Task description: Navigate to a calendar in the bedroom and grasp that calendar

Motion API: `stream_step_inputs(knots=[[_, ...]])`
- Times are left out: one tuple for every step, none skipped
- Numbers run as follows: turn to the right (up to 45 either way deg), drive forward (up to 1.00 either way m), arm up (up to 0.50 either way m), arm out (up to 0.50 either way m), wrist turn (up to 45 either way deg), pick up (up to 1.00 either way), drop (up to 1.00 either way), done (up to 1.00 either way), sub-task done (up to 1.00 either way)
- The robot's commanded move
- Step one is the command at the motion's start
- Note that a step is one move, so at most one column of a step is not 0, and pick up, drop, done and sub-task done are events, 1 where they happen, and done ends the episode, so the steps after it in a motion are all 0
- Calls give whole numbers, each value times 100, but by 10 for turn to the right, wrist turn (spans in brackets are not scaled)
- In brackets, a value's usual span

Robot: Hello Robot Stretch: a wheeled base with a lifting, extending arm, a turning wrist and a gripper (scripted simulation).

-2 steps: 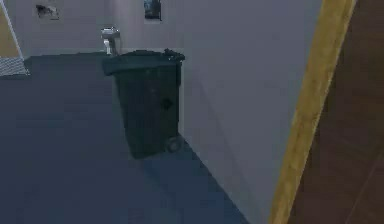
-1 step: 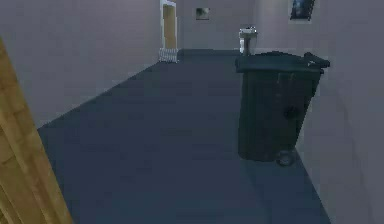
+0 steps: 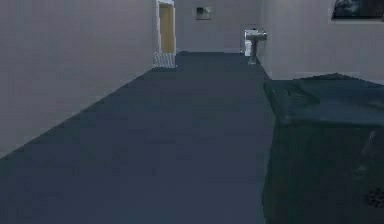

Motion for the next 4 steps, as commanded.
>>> stream_step_inputs(knots=[[0, 100, 0, 0, 0, 0, 0, 0, 0], [0, 100, 0, 0, 0, 0, 0, 0, 0], [0, 100, 0, 0, 0, 0, 0, 0, 0], [0, 100, 0, 0, 0, 0, 0, 0, 0]])
